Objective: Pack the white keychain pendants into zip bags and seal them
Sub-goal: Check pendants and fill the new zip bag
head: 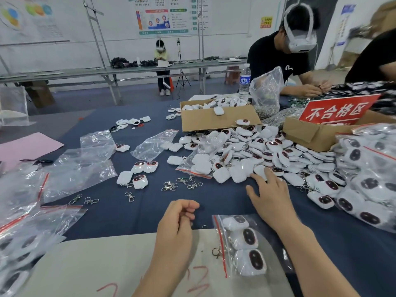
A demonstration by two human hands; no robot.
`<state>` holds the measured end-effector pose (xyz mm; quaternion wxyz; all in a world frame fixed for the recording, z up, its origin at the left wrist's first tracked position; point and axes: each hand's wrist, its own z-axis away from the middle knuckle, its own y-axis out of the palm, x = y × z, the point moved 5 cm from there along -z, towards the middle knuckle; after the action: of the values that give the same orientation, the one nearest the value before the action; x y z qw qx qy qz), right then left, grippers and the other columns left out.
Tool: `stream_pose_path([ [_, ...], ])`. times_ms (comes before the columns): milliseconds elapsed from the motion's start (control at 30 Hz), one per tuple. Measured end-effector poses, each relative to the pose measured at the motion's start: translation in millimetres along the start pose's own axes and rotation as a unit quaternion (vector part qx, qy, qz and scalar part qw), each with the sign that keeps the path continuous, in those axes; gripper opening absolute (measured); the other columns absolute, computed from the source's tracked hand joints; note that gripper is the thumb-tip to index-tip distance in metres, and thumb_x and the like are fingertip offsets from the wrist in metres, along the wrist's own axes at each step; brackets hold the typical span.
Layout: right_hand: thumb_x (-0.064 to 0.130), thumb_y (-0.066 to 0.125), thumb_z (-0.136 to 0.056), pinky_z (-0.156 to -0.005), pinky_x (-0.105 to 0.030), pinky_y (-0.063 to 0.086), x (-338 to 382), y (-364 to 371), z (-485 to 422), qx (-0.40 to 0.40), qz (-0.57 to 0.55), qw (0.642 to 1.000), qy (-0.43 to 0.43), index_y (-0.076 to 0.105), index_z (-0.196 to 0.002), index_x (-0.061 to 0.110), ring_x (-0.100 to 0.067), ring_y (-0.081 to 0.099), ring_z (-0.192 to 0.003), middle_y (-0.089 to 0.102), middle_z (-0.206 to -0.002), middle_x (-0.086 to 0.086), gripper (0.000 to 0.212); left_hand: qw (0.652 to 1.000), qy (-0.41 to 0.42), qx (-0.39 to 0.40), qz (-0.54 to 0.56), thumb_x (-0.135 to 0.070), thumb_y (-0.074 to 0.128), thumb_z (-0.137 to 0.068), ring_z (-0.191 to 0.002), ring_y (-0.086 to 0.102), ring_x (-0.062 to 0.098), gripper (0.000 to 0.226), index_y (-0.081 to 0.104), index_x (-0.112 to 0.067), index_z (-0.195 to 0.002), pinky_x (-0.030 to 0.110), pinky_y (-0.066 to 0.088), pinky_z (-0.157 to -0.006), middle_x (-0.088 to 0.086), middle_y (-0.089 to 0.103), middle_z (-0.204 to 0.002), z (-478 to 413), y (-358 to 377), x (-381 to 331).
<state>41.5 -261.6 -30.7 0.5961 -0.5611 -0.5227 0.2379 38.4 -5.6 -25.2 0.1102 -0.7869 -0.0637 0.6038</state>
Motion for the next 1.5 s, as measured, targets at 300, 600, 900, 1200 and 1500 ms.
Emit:
stream_pose_path([
  [300,0.027,0.061,-0.097,-0.100,-0.044,0.043,8,-10,4,-0.067,-0.080,0.994,-0.019,0.054,-0.139,0.019,-0.032,0.053,-0.111,0.052,-0.126,-0.012,0.043,0.986,0.054,0.023,-0.159,0.005,0.043,-0.096,-0.093,0.056,-0.006,0.045,0.058,-0.037,-0.091,0.011,0.040,-0.074,-0.022,0.060,-0.100,-24,19,-5],
  [600,0.035,0.044,-0.106,-0.076,-0.024,0.042,7,-25,10,-0.066,-0.271,0.960,-0.030,0.054,-0.128,0.036,0.000,0.060,-0.090,0.068,-0.103,0.013,0.024,0.957,0.023,0.018,-0.289,-0.022,0.043,-0.102,-0.092,0.058,0.002,0.023,0.059,-0.038,-0.105,0.029,0.040,-0.075,-0.023,0.064,-0.110,-42,33,-5],
  [900,0.020,0.074,-0.088,-0.073,-0.015,0.052,51,-27,22,-0.025,-0.411,0.896,-0.165,0.070,-0.088,0.048,-0.004,0.070,-0.082,0.074,-0.085,0.016,0.028,0.961,0.185,0.148,-0.142,-0.049,0.049,-0.099,-0.084,0.060,0.007,0.028,0.049,-0.051,-0.127,0.021,0.048,-0.070,-0.021,0.059,-0.103,-31,49,-24],
  [1200,0.026,0.069,-0.094,-0.077,-0.026,0.058,48,2,15,0.105,-0.479,0.865,-0.104,0.078,-0.099,0.040,-0.009,0.069,-0.078,0.077,-0.091,0.002,0.017,0.989,0.057,0.140,-0.004,-0.033,0.056,-0.103,-0.080,0.064,0.023,0.011,0.065,-0.037,-0.108,0.033,0.054,-0.074,-0.004,0.071,-0.087,-46,47,-9],
  [1500,0.038,0.059,-0.091,-0.083,-0.050,0.055,51,7,17,0.109,-0.454,0.878,-0.107,0.074,-0.103,0.050,-0.032,0.066,-0.080,0.075,-0.090,-0.009,0.023,0.987,-0.008,0.160,0.035,-0.021,0.061,-0.099,-0.088,0.064,0.035,0.009,0.068,-0.023,-0.094,0.049,0.053,-0.083,0.009,0.072,-0.088,-48,48,-6],
])
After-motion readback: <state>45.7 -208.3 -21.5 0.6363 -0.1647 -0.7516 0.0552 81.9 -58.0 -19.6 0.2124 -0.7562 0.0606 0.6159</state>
